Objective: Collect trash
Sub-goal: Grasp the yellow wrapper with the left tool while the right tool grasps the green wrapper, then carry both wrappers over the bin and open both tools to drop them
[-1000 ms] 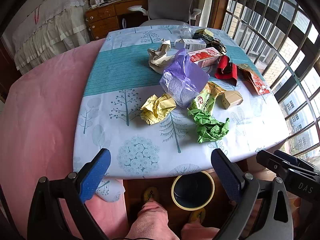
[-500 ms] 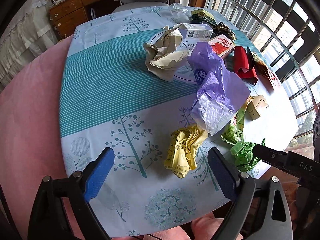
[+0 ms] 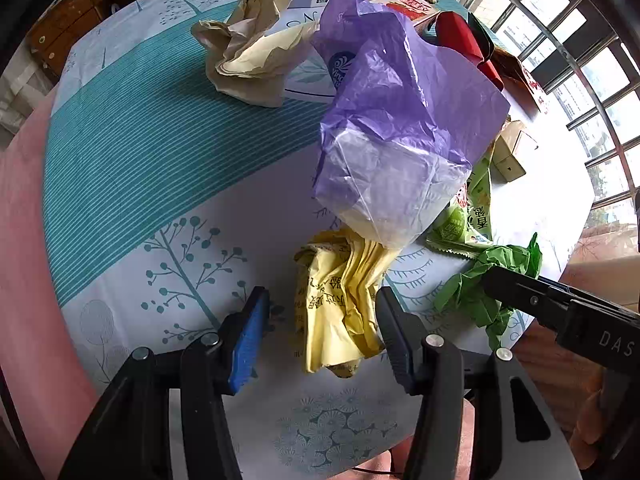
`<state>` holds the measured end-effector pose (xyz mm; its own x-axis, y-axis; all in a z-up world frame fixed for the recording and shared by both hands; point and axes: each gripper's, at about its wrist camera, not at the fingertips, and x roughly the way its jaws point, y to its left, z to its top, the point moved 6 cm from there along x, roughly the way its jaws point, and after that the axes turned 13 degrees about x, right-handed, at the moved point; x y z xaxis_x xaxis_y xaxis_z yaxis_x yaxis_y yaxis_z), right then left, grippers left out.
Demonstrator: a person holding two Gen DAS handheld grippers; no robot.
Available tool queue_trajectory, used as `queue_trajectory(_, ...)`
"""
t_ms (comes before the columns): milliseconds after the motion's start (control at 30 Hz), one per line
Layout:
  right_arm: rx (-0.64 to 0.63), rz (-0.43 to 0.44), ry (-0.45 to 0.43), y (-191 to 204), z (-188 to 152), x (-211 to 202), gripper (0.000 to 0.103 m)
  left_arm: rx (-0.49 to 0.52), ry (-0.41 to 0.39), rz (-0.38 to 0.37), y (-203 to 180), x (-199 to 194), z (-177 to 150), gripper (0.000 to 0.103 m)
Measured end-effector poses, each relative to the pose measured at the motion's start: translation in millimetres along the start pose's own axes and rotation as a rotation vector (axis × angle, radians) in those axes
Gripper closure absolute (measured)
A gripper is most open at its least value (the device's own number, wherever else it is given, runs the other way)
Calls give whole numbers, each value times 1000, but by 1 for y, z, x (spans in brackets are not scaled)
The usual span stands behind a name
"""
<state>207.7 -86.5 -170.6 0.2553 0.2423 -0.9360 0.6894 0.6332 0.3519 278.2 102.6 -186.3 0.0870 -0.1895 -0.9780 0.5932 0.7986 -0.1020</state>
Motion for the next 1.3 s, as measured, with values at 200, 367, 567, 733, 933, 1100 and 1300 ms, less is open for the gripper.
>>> queue_trajectory(200, -23, 21, 21, 6, 0, -8, 63, -16, -1, -22, 0, 5, -1, 84)
queue_trajectory(367, -50, 35, 32, 6, 3, -26, 66, -31, -9, -44, 3, -8, -14, 89)
queue_trajectory(567, -95, 55, 39, 11, 9, -43, 67, -76, -43, -56, -1, -27, -22, 90)
queue_trajectory(733, -166, 68, 54, 13, 8, -55, 67, -124, -92, -43, -7, -52, -29, 90)
queue_trajectory(933, -270, 83, 64, 9, 5, -68, 67, -151, -152, 20, -38, -78, -43, 89)
queue_trajectory(1100, -389, 108, 71, -7, 0, -83, 67, -245, -197, 55, -68, -98, -69, 89)
queue_trajectory(1300, -523, 136, 99, -53, -9, -107, 67, -369, -225, 70, -133, -96, -97, 89)
